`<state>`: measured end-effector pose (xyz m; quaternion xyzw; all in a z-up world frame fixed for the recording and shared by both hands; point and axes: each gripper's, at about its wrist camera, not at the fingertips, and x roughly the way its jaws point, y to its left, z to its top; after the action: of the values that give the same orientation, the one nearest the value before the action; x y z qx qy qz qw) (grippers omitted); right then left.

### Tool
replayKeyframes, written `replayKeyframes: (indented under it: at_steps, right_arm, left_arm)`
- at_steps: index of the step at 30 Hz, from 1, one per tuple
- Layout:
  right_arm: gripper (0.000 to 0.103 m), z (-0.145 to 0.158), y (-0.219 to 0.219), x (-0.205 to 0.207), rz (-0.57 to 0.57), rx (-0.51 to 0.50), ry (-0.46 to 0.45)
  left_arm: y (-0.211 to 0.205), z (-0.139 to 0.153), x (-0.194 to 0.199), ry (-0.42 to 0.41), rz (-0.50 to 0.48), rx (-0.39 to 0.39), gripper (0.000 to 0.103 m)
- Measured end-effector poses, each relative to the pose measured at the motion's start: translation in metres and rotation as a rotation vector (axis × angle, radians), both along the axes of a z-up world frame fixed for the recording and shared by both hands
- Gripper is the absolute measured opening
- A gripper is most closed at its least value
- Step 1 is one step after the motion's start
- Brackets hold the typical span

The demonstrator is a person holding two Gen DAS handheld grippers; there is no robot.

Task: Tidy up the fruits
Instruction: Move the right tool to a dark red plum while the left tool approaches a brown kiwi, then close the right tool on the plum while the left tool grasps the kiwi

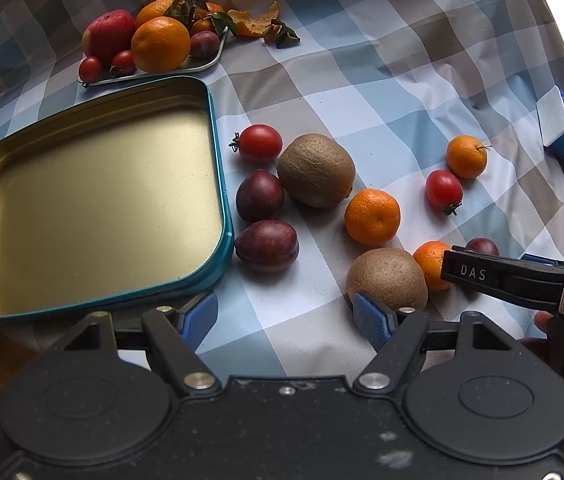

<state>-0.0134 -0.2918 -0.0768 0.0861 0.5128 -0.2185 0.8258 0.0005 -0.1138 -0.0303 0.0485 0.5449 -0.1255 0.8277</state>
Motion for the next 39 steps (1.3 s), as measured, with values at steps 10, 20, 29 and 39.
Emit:
replayKeyframes:
  at_steps: [10, 20, 29, 39]
  right_arm:
    - [0.097, -0.007, -0.008, -0.014, -0.016, 0.056, -0.077]
    - [0.095, -0.002, -0.007, -0.014, 0.000, 0.055, -0.077]
    - [0.045, 0.012, 0.003, -0.014, 0.088, 0.116, -0.068]
    - [0.045, 0.029, -0.026, -0.027, 0.022, 0.238, -0.151]
  left_arm:
    - [0.000, 0.002, 0.000, -0.012, -0.005, -0.020, 0.076]
    - [-0.008, -0.005, -0.001, 0.030, -0.055, -0.023, 0.069]
    - [-0.017, -0.001, -0.004, -0.001, -0.062, -0.046, 0.068]
    - [-0.046, -0.010, -0.004, 0.034, -0.104, -0.046, 0.063]
